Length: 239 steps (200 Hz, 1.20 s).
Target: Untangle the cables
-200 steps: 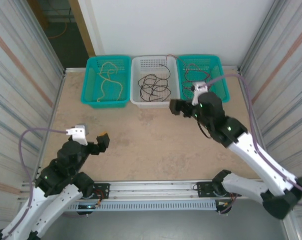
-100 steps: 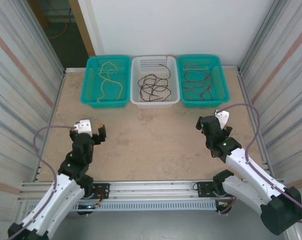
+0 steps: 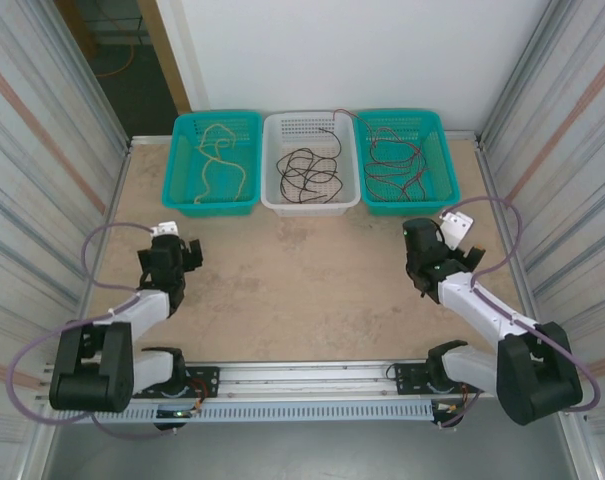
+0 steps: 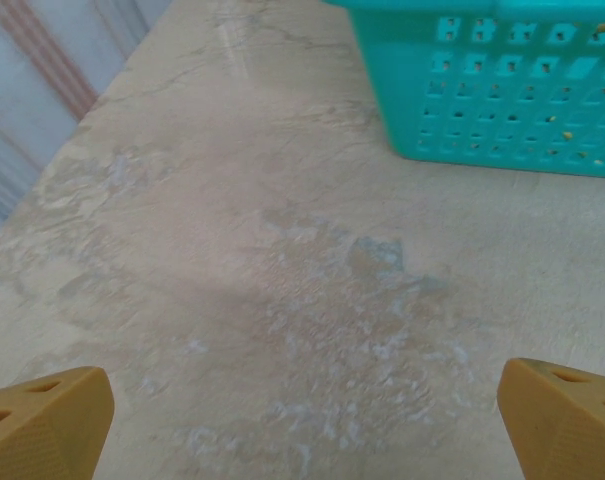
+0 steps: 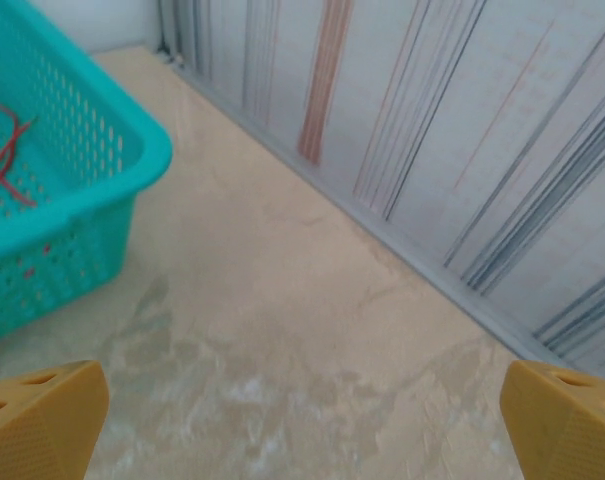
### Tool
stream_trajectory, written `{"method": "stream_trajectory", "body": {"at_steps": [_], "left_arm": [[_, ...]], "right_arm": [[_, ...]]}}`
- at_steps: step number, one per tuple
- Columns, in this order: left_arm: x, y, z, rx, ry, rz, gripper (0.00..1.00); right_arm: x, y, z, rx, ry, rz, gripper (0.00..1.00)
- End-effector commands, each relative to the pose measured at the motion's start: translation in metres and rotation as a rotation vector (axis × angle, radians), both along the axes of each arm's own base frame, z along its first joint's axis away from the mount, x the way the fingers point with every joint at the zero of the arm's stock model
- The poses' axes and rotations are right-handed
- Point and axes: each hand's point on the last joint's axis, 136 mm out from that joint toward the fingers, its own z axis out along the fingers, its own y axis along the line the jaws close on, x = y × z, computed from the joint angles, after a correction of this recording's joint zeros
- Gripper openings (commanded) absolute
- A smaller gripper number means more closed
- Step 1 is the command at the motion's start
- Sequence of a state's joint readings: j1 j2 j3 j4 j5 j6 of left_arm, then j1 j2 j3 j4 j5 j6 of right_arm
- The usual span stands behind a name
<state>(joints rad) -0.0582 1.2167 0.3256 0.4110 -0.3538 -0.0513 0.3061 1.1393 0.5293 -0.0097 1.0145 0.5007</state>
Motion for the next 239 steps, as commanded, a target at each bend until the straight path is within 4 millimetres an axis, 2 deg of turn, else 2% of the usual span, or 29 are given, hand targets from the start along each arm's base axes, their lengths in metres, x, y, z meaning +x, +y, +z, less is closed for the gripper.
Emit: {"method": "stream_trajectory", "body": {"at_steps": [1,13,21,27,34,45,55,67,75,84,91,102,113,122,239], "left_arm": [[0.034,-0.016,0.039,-0.01,-0.183,-0.104,0.99],[0.039,-0.02,0.039,-0.032,-0.238,-0.129,0.99],[0.041,-0.021,0.032,-0.024,-0.253,-0.131,0.99],[0.045,-0.021,0.031,-0.02,-0.266,-0.135,0.99],[0.049,-0.029,0.029,-0.03,-0.25,-0.183,0.99],[0.053,-0.04,0.015,-0.029,-0.208,-0.253,0.99],[0.059,-0.037,0.019,-0.012,-0.245,-0.233,0.99],[0.06,-0.035,0.01,-0.043,-0.164,-0.223,0.99],[0.063,-0.036,0.014,-0.029,-0.202,-0.235,0.99],[0.062,-0.039,0.013,-0.044,-0.179,-0.253,0.99],[0.063,-0.039,0.01,-0.052,-0.157,-0.252,0.99],[0.065,-0.038,0.01,-0.045,-0.169,-0.25,0.99],[0.063,-0.039,0.009,-0.053,-0.156,-0.251,0.99],[0.064,-0.038,0.009,-0.05,-0.158,-0.249,0.99],[0.064,-0.044,0.01,-0.016,-0.156,-0.262,0.99]], "right_arm": [[0.018,-0.008,-0.002,-0.025,-0.054,0.029,0.99],[0.024,-0.014,-0.019,-0.019,-0.036,0.041,0.99],[0.03,-0.013,-0.03,-0.021,-0.027,0.074,0.99],[0.038,-0.011,-0.029,-0.044,-0.042,0.105,0.99],[0.047,-0.001,-0.031,-0.039,-0.035,0.177,0.99],[0.064,0.017,-0.033,-0.034,-0.057,0.335,0.99],[0.076,0.029,-0.041,-0.026,-0.054,0.448,0.99],[0.089,0.032,-0.052,0.017,-0.055,0.527,0.99],[0.087,0.033,-0.064,0.14,-0.011,0.585,0.99],[0.088,0.026,-0.07,0.197,-0.059,0.609,0.99],[0.091,0.024,-0.069,0.179,-0.099,0.609,0.99],[0.089,0.027,-0.075,0.211,-0.019,0.612,0.99],[0.093,0.028,-0.071,0.177,-0.063,0.619,0.99],[0.09,0.028,-0.075,0.201,-0.023,0.614,0.99],[0.091,0.03,-0.073,0.177,-0.027,0.613,0.99]]}}
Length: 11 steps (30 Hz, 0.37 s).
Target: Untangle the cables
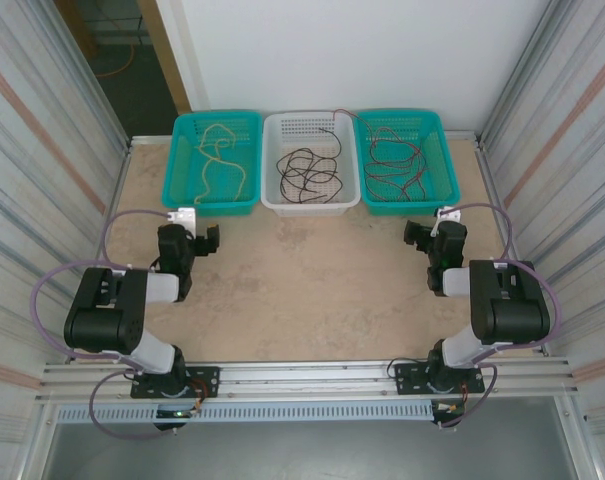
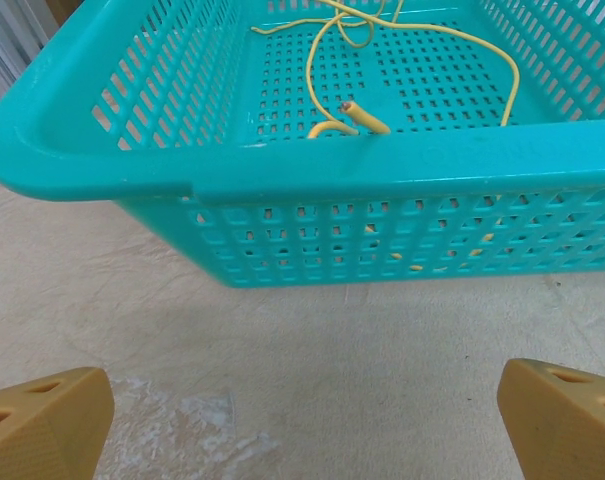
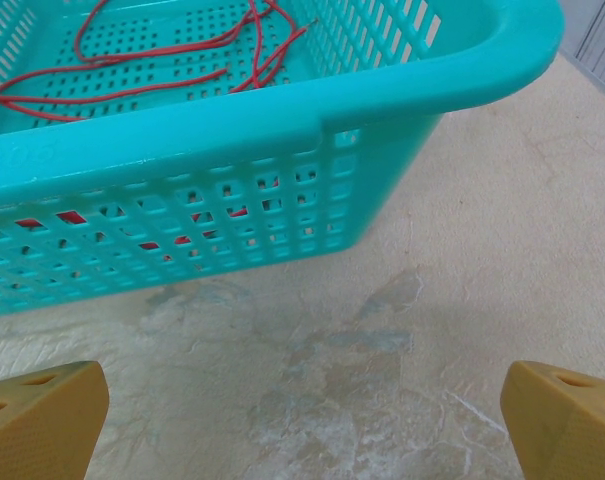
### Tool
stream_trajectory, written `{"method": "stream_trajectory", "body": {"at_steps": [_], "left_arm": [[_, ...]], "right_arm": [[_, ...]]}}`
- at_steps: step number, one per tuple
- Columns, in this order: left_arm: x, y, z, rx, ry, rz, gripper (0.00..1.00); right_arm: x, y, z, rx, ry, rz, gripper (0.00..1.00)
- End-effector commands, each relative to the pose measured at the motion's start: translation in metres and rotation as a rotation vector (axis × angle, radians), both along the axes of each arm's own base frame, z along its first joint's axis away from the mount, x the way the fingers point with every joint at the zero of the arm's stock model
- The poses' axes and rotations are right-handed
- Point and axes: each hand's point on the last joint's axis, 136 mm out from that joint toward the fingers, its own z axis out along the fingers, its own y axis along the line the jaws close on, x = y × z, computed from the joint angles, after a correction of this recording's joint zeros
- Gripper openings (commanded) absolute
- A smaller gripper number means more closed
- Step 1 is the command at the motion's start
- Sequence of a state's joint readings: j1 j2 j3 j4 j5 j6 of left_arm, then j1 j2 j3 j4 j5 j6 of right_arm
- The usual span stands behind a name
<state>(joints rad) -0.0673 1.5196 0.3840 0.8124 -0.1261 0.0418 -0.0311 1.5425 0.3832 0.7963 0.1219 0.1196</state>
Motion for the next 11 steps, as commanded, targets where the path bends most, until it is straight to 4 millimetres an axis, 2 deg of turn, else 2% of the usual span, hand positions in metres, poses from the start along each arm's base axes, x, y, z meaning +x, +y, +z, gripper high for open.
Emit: {"method": "stream_trajectory", "body": {"at_steps": [1,6,11], "left_arm": [[0.0052,0.0005,0.0095,0.016,-0.027,-0.008,0.99],[0.0058,0.0003,0.0094,0.016,-0.025,-0.009,0.99],[0.0064,0.0009,0.0085,-0.007,-0.016,-0.025,0.99]], "right_arm": [[0.0077,0.0052,0.0116,-0.012,-0.038,0.028,0.99],[0.0114,0.0051,0.0068,0.013,-0.01,0.045,0.99],[0.0082,0.007,0.0106,0.005,-0.034,0.051,0.99]]}}
